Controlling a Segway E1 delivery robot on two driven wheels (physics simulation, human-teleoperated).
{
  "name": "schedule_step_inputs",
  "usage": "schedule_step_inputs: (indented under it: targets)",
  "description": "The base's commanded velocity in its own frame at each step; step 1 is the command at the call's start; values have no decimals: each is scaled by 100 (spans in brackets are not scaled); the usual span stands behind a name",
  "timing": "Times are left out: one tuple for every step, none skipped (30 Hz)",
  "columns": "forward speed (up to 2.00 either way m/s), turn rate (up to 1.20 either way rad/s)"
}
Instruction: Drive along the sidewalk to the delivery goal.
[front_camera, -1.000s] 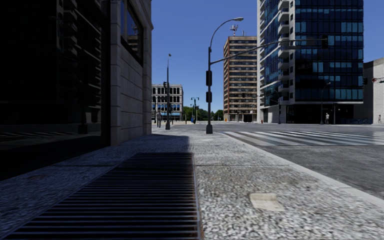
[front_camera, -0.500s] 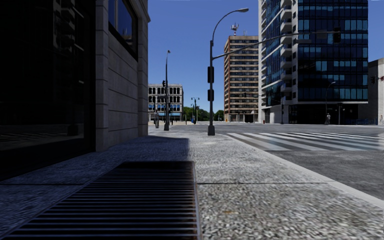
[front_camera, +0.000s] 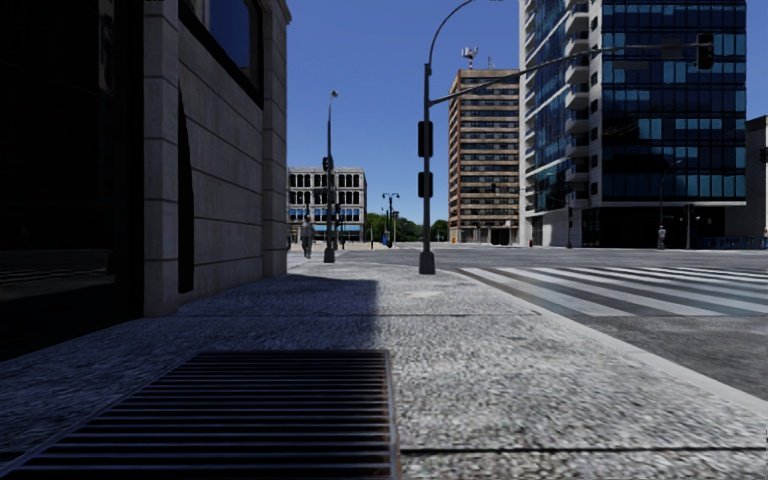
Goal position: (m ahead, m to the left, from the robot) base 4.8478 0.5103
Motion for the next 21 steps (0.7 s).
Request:
schedule_step_inputs:
  targets:
    - [200,0]
    - [200,0]
    - [200,0]
    - [200,0]
    - [200,0]
    - [200,0]
    - [200,0]
    - [200,0]
    - [200,0]
    - [200,0]
    - [200,0]
    - [200,0]
    - [200,0]
    - [200,0]
    - [200,0]
    - [200,0]
    - [200,0]
    - [200,0]
    - [200,0]
    - [200,0]
    - [200,0]
